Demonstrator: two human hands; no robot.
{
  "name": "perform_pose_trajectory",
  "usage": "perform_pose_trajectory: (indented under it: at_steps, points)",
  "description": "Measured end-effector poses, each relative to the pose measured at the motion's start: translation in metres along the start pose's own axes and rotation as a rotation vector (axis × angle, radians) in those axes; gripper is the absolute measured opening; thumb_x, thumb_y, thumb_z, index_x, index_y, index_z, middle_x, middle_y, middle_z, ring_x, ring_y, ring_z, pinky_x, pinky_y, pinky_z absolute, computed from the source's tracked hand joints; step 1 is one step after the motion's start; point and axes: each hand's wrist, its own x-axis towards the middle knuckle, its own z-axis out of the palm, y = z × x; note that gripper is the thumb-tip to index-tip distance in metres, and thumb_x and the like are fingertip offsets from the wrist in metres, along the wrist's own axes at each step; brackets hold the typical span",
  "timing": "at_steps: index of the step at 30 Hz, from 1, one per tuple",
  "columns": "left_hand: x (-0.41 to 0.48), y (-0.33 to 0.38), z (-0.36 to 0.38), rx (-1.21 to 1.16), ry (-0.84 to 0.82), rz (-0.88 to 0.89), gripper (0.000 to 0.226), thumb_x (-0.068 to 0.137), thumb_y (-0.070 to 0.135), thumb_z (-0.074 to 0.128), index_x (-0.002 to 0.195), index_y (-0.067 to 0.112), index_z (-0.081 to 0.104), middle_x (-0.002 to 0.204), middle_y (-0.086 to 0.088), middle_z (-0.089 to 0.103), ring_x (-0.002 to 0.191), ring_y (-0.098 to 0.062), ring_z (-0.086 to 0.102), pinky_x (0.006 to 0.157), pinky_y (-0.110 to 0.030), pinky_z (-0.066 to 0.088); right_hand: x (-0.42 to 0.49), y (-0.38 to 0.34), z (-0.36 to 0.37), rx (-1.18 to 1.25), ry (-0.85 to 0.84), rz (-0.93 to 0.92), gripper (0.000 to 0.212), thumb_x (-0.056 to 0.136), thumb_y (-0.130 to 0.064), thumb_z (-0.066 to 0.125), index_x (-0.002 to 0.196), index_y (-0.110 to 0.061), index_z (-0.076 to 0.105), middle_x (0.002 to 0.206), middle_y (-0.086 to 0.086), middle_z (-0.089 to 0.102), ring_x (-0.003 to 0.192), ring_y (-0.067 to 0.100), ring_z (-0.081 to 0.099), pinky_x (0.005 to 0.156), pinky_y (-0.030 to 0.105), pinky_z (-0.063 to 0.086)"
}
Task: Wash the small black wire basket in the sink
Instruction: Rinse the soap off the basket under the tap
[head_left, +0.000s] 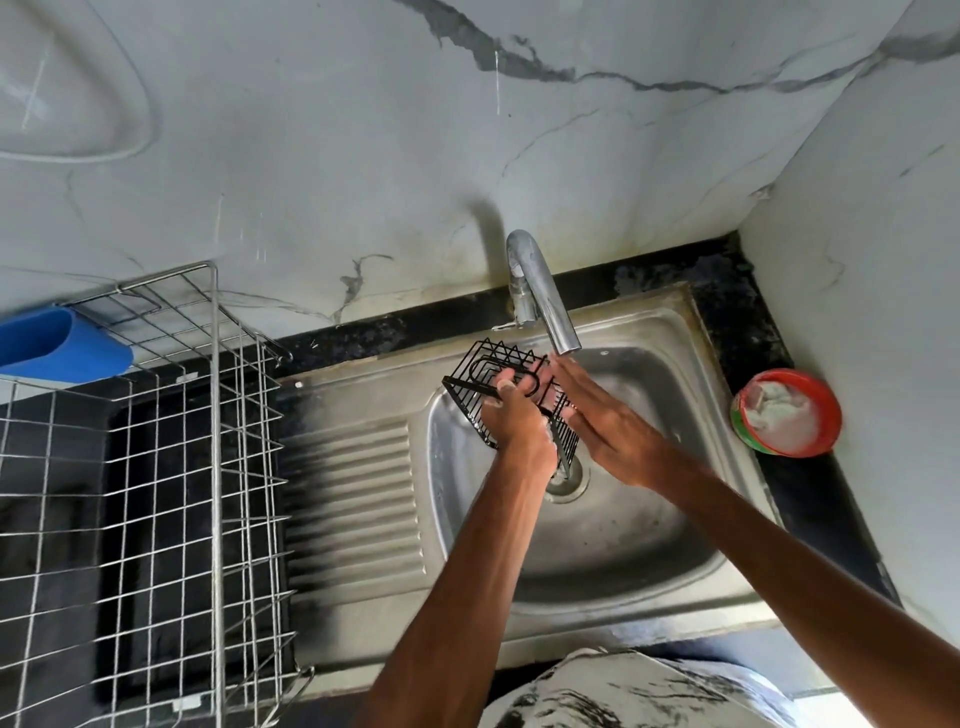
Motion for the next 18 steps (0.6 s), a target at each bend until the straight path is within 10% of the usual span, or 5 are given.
perform_pose_trajectory:
  at_steps: [9, 13, 18]
  points:
    - [-0.010, -0.017, -0.004, -0.143, -0.020, 0.014, 0.030, 0.115, 0.018, 0.034, 0.135, 0.010, 0.056, 0.099, -0.006, 0.075, 0.091, -0.019, 0.077, 0.078, -0.028, 0.060, 0.024, 0.007, -0.022, 0.757, -0.036, 0.374, 0.067, 0.099, -0.057, 0.023, 0.148, -0.019, 0.048, 0.154, -0.005, 0.046, 0.142, 0.005, 0.040, 0.126, 0.040, 0.019]
    - [-0.006, -0.012, -0.008, -0.201, -0.009, 0.004, 0.031, 0.115, 0.018, 0.036, 0.139, 0.012, 0.054, 0.101, -0.007, 0.072, 0.108, -0.028, 0.074, 0.087, -0.033, 0.059, 0.056, 0.003, -0.033, 0.824, -0.210, 0.427, 0.083, 0.091, -0.071, 0.003, 0.141, -0.028, 0.054, 0.163, 0.006, 0.033, 0.152, 0.024, 0.024, 0.126, 0.045, 0.011]
    - [-0.003, -0.005, -0.011, -0.281, 0.023, -0.015, 0.028, 0.114, 0.020, 0.041, 0.138, 0.018, 0.056, 0.096, -0.005, 0.076, 0.081, -0.015, 0.076, 0.071, -0.026, 0.060, 0.055, 0.013, -0.022, 0.906, -0.226, 0.402, 0.093, 0.094, -0.070, -0.004, 0.149, -0.017, 0.049, 0.163, 0.006, 0.031, 0.153, 0.018, 0.024, 0.128, 0.045, 0.007]
